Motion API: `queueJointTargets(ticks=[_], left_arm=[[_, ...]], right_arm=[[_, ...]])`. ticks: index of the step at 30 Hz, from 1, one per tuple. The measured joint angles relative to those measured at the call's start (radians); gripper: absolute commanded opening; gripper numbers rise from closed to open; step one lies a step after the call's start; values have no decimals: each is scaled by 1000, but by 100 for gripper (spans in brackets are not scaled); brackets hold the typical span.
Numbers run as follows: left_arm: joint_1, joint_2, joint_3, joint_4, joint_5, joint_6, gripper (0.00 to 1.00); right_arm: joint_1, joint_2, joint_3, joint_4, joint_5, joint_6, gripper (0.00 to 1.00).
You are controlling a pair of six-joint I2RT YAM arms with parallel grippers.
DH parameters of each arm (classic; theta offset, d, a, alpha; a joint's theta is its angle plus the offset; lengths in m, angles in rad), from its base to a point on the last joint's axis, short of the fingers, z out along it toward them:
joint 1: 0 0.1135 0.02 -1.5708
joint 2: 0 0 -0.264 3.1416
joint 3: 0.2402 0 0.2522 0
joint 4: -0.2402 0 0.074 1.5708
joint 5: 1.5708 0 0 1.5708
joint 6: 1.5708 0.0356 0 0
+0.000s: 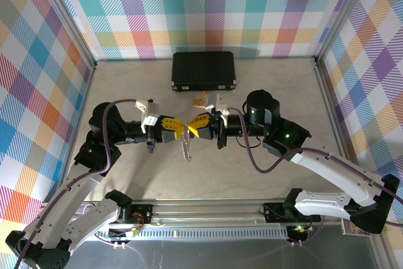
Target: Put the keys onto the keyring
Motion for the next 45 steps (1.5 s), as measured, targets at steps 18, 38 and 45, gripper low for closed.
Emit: queueJointTargets(ticks=[18, 38, 45], left_arm=[[-1, 0, 0, 15, 4, -46, 0], [-1, -24, -25, 112, -32, -103, 0], [-8, -51, -124, 350, -85, -253, 0]], right_arm=[[0, 3, 18, -69, -12, -90, 0], [2, -47, 9, -51, 42, -63, 28], [-12, -84, 20, -37, 102, 17, 30]])
